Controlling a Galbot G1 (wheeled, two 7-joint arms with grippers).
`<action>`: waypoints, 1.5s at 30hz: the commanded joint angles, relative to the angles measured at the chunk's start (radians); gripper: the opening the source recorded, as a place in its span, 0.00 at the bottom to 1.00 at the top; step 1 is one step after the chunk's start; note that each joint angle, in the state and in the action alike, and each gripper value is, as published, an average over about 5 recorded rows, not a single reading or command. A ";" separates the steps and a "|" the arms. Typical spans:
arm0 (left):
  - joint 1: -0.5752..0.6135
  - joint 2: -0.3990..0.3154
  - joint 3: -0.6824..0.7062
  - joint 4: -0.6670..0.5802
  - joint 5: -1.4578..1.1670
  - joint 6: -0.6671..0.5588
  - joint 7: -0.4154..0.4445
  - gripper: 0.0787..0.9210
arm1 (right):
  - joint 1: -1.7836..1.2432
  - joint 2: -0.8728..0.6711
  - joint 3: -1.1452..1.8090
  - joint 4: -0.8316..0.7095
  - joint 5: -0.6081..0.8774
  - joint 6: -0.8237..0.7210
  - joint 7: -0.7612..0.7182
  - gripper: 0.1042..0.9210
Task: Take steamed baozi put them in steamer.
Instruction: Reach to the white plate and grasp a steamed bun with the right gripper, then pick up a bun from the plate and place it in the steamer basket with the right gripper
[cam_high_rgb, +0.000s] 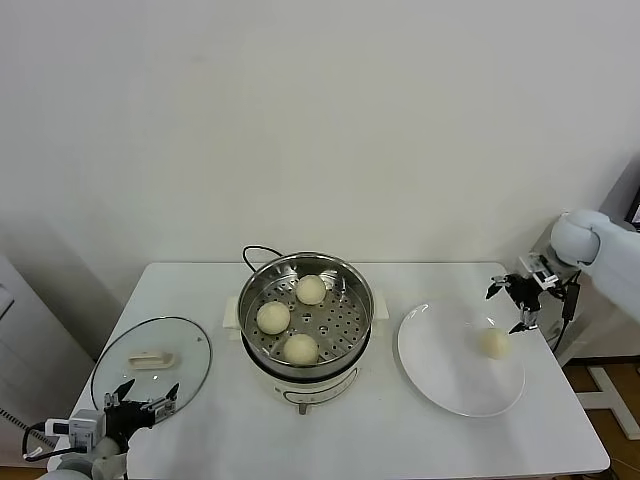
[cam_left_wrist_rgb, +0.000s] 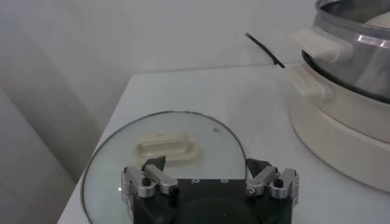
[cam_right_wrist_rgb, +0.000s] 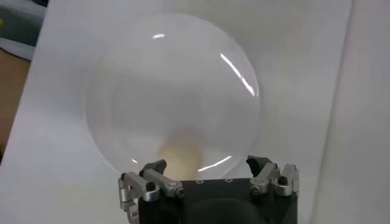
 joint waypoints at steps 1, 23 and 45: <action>-0.001 0.001 0.002 0.005 0.000 -0.003 0.001 0.88 | -0.149 0.058 0.099 -0.118 -0.075 0.007 0.024 0.88; 0.007 -0.006 0.002 0.003 0.006 0.000 0.001 0.88 | -0.251 0.132 0.205 -0.182 -0.204 0.005 0.029 0.85; 0.022 -0.026 -0.005 -0.011 0.025 0.008 -0.007 0.88 | 0.099 0.000 -0.163 0.071 0.127 -0.146 0.022 0.35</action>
